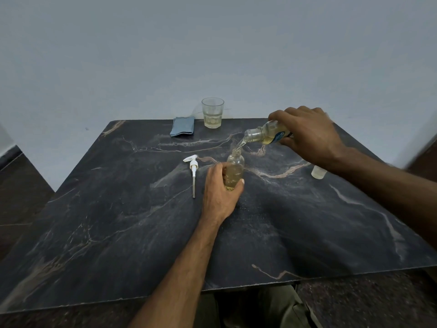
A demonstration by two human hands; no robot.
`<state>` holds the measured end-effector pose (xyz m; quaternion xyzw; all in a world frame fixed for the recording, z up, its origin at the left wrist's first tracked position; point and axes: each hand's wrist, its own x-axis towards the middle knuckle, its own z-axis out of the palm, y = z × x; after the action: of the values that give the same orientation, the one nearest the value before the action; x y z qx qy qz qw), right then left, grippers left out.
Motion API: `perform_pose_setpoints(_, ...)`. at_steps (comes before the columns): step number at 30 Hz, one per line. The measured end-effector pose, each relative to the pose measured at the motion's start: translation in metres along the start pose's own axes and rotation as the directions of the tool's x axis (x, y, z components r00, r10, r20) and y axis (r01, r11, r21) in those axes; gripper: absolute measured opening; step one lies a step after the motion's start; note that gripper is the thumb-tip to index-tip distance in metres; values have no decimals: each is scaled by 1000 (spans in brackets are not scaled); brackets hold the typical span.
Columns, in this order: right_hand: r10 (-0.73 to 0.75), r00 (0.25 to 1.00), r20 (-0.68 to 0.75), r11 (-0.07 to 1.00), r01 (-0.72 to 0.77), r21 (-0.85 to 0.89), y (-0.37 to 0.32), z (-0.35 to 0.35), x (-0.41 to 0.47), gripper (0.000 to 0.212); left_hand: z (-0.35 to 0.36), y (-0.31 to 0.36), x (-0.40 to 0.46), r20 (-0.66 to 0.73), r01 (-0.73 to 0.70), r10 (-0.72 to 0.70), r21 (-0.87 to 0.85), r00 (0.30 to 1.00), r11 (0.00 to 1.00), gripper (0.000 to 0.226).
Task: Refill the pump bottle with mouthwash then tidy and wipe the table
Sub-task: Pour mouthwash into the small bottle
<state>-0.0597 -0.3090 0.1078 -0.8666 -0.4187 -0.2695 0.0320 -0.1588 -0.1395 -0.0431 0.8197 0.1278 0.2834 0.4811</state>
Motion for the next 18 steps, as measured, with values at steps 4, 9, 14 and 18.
perform_pose_setpoints(4,-2,1000,0,1000,2,-2,0,0,0,50,0,0,0,4,11,-11,8,1000,1000,43)
perform_pose_setpoints(9,7,1000,1,1000,-7,7,0,0,-1,52,0,0,1,6,23,-23,8,1000,1000,44)
perform_pose_setpoints(14,6,1000,19,1000,-7,23,-5,4,-4,50,0,0,1,16,27,-27,6,1000,1000,48)
perform_pose_setpoints(18,23,999,41,999,-25,48,-8,7,-6,52,0,0,1,12,28,-28,11,1000,1000,47)
